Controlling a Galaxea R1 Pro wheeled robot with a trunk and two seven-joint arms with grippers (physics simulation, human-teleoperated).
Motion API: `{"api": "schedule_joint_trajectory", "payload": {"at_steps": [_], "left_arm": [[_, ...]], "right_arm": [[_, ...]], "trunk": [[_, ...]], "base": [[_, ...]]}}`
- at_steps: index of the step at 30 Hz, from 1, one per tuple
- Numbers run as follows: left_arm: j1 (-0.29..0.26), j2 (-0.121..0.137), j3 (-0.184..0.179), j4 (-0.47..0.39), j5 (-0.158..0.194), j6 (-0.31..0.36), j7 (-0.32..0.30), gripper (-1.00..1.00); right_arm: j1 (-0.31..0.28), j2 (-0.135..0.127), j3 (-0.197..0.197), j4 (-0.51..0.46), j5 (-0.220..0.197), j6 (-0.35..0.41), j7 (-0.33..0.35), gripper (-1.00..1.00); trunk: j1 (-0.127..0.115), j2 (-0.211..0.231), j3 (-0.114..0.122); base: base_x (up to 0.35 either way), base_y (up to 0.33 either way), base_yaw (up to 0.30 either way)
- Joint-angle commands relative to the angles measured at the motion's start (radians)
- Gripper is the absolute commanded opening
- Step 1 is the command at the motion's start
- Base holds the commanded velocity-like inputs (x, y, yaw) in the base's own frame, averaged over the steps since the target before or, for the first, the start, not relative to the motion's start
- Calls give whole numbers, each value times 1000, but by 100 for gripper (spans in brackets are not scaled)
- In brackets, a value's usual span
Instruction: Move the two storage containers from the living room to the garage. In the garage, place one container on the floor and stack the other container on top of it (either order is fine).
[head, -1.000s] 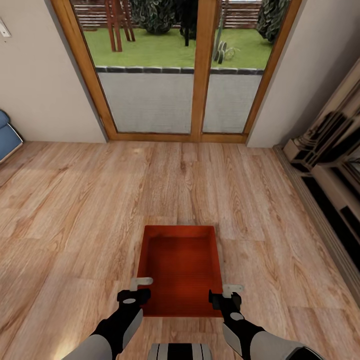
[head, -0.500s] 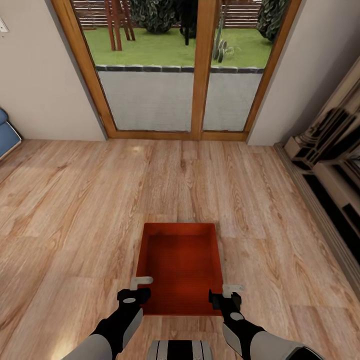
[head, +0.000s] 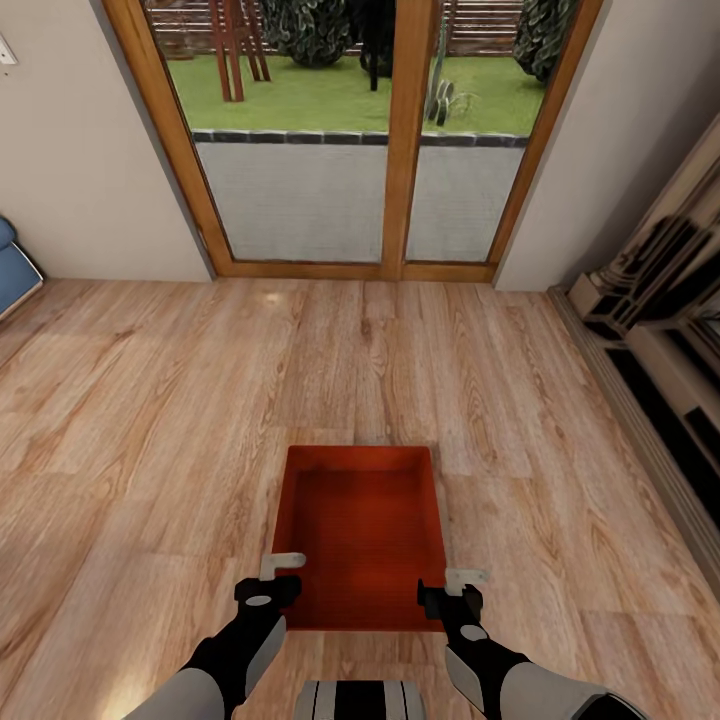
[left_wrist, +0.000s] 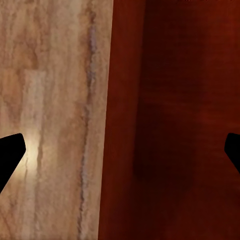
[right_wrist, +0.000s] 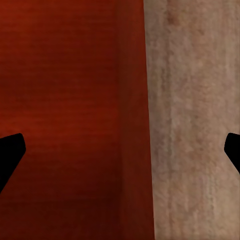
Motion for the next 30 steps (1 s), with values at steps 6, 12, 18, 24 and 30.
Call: {"api": "schedule_joint_trajectory", "payload": {"at_steps": [6,12,18,24,30], "left_arm": [[0,1,-7,1,12,5,8,100],[0,2,-7,11,7,5,7,100],[0,2,-7,12,6,4,6,100],[0,11,-5,21,15,5,5,-100],[0,14,-5,13,14,5,6,-100]], "right_arm": [[0,0,9,1,-8,-3,-4,100],[0,0,9,1,-7,-3,-3,100],[0,0,9,1,-6,-3,-2,100],[0,0,9,1,-7,-4,-2,-100],[0,0,9,1,-6,-4,-2,-100]], "trunk": [[0,0,-1],[0,0,-1],[0,0,-1],[0,0,-1],[0,0,-1]], "base": [[0,0,0],[0,0,0],[0,0,0],[0,0,0],[0,0,0]]}}
